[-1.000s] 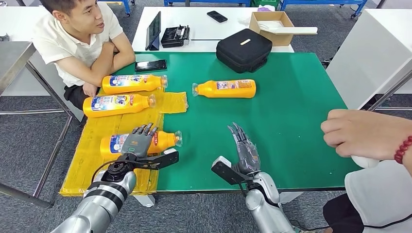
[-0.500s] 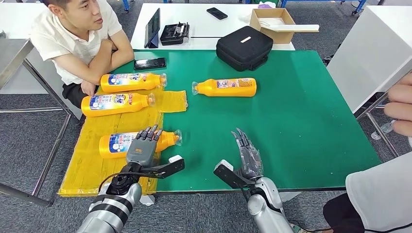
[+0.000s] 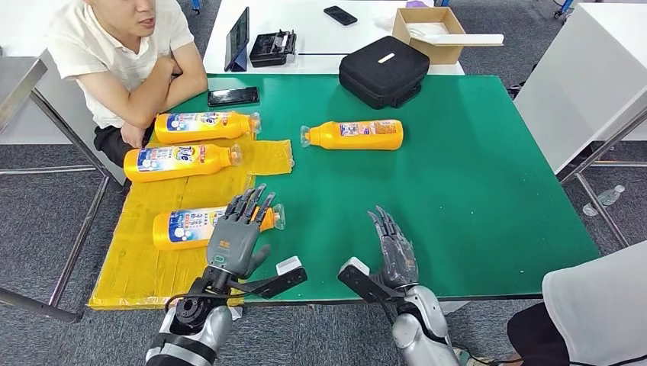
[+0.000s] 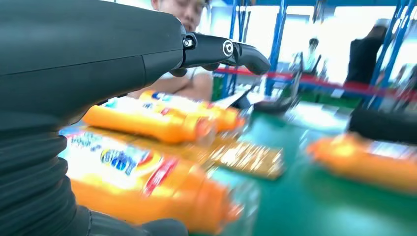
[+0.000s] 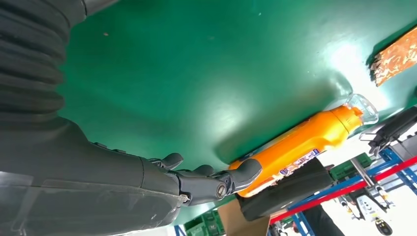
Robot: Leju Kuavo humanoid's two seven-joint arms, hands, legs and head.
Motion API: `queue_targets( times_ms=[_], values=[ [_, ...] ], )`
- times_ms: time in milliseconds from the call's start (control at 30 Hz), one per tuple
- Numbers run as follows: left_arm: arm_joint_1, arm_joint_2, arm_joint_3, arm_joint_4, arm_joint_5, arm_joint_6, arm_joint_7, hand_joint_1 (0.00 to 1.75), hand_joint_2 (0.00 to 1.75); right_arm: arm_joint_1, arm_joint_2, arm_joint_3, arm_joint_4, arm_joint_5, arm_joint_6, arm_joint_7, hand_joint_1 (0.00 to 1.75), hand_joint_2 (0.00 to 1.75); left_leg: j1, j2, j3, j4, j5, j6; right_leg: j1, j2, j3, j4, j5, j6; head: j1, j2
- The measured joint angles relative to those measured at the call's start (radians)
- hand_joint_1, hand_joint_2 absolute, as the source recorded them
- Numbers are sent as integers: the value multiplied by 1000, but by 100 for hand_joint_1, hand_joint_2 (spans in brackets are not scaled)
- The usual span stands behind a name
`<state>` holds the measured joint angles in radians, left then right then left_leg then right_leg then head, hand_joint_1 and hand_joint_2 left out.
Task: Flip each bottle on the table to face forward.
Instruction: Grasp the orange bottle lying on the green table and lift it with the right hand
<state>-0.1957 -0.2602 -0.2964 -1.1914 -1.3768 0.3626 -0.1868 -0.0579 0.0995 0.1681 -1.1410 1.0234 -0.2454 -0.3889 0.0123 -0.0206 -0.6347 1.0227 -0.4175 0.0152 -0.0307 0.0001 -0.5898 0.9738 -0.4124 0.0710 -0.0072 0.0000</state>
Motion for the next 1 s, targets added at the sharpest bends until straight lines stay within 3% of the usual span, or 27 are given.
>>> queue_targets(
  times_ms=[133, 267, 433, 767, 867, 900, 1000],
  values=[
    [57, 0, -51, -140, 75, 3, -27, 0, 175, 27, -8, 0, -50, 55, -2, 39, 0, 175, 0, 0, -1, 0, 0, 0, 0, 0, -1, 0, 0, 0, 0, 0],
    [99, -1, -82, -214, 152, 11, -55, 0, 175, 38, -39, -1, -85, 179, -13, 130, 0, 175, 0, 0, -1, 0, 0, 0, 0, 0, -1, 0, 0, 0, 0, 0],
    [139, -7, -100, -248, 295, -21, -102, 0, 175, 44, -85, -13, -116, 279, -19, 204, 0, 175, 0, 0, -1, 0, 0, 0, 0, 0, -1, 0, 0, 0, 0, 0],
    [186, -14, -102, -278, 531, -152, -142, 0, 175, 85, -137, -48, -177, 339, 14, 252, 0, 175, 0, 0, -1, 0, 0, 0, 0, 0, -2, 0, 0, 0, 0, 0],
    [197, -14, -101, -293, 588, -196, -138, 0, 44, 100, -147, -53, -190, 346, 25, 262, 0, 175, 0, 0, -2, 0, -1, 0, 0, 0, -2, 0, 0, 0, 0, 0],
    [200, -14, -101, -297, 601, -204, -136, 0, 44, 104, -151, -55, -193, 350, 30, 267, 0, 175, 0, 0, -2, 0, -1, 0, 0, 0, -2, 0, 0, 0, 0, 0],
    [208, -14, -101, -308, 603, -202, -135, 0, 175, 111, -163, -62, -196, 358, 47, 277, 0, 175, 0, 0, -2, 0, -1, 0, 0, 0, -2, 0, 0, 0, 0, 0]
  ],
)
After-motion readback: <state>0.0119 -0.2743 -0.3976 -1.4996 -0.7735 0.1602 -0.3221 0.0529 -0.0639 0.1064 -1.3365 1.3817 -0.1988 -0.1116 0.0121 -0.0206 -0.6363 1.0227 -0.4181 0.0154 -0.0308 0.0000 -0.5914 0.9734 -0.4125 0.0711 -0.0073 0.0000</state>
